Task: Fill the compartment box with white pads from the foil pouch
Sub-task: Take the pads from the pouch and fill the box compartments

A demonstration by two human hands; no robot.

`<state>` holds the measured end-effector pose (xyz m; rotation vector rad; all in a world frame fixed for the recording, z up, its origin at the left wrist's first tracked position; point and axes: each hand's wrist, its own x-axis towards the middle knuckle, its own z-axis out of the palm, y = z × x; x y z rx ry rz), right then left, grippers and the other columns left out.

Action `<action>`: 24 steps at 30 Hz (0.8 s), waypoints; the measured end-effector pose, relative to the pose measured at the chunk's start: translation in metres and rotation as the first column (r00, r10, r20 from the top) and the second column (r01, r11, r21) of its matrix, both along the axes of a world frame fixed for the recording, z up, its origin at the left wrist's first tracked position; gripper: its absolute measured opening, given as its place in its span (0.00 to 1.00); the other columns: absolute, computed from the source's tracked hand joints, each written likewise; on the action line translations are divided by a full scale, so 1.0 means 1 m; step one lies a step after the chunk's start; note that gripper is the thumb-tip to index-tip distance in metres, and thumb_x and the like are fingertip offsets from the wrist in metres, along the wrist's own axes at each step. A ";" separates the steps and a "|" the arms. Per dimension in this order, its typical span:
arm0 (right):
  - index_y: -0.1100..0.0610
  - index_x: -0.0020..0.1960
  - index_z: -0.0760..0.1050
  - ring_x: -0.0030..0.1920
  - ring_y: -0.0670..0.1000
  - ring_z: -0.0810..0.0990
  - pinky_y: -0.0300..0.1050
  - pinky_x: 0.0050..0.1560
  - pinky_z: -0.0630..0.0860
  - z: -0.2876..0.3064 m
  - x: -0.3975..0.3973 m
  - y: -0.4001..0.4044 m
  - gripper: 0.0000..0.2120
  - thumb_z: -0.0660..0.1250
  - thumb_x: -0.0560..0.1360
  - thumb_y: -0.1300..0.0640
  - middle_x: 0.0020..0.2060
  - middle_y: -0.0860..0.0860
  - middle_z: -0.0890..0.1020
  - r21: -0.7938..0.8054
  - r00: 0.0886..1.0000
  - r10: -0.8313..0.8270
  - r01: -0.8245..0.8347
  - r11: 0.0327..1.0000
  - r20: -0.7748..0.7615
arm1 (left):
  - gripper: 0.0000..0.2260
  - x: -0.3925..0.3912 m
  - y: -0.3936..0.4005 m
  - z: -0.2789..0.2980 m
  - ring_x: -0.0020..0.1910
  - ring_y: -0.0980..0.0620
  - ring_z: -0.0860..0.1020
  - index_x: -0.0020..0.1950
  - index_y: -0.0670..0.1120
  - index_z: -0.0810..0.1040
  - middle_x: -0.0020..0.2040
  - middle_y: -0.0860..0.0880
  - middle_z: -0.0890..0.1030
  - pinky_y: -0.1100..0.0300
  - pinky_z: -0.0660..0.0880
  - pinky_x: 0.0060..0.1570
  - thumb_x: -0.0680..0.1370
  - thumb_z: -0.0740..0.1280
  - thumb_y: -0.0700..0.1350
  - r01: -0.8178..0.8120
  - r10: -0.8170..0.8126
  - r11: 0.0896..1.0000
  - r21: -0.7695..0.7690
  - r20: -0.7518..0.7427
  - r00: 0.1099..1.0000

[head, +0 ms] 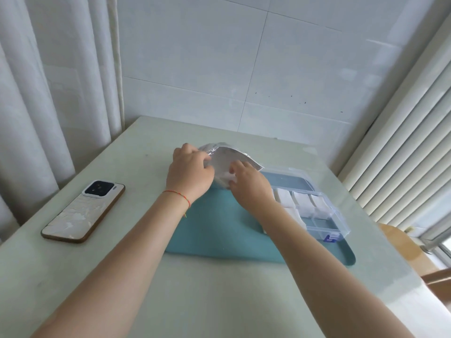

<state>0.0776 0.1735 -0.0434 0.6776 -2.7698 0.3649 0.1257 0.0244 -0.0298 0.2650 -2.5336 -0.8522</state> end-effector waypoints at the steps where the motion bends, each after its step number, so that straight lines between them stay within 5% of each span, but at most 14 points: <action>1: 0.57 0.59 0.69 0.47 0.61 0.77 0.47 0.36 0.68 0.000 0.000 0.002 0.11 0.61 0.76 0.63 0.55 0.53 0.75 0.035 1.000 -0.017 0.017 0.999 0.024 | 0.15 0.003 0.002 0.001 0.63 0.46 0.66 0.61 0.48 0.80 0.60 0.47 0.71 0.56 0.69 0.59 0.77 0.62 0.41 -0.005 0.005 1.000 -0.031 0.008 1.000; 7: 0.57 0.50 0.74 0.42 0.59 0.74 0.46 0.36 0.63 0.006 -0.003 0.009 0.05 0.61 0.76 0.63 0.49 0.53 0.76 0.238 0.993 -0.071 0.092 0.967 -0.098 | 0.15 0.016 0.011 -0.003 0.57 0.46 0.77 0.62 0.54 0.79 0.61 0.49 0.76 0.57 0.72 0.51 0.76 0.65 0.44 0.032 -0.015 0.990 -0.137 0.127 0.992; 13: 0.54 0.45 0.65 0.36 0.57 0.67 0.45 0.34 0.62 0.006 0.000 0.011 0.10 0.61 0.73 0.68 0.40 0.50 0.68 0.266 0.992 -0.047 0.078 0.961 -0.118 | 0.17 0.020 0.016 -0.015 0.56 0.46 0.78 0.62 0.56 0.77 0.57 0.50 0.81 0.60 0.69 0.44 0.75 0.65 0.43 0.046 0.013 0.954 -0.298 0.192 0.981; 20: 0.55 0.65 0.69 0.48 0.60 0.78 0.48 0.38 0.68 -0.002 0.004 0.012 0.20 0.61 0.74 0.65 0.58 0.55 0.71 0.289 0.999 0.051 -0.053 0.956 0.014 | 0.07 0.021 0.021 -0.022 0.50 0.46 0.79 0.50 0.53 0.81 0.50 0.51 0.82 0.60 0.65 0.39 0.77 0.65 0.45 0.022 0.013 0.946 -0.324 0.104 0.995; 24: 0.54 0.65 0.70 0.49 0.59 0.79 0.47 0.37 0.69 -0.007 0.002 0.015 0.19 0.62 0.75 0.64 0.58 0.54 0.70 0.261 0.998 0.058 -0.056 0.964 0.000 | 0.10 0.019 0.025 -0.029 0.51 0.44 0.79 0.56 0.54 0.78 0.50 0.49 0.82 0.59 0.68 0.40 0.77 0.65 0.45 0.061 -0.031 0.944 -0.325 0.096 0.995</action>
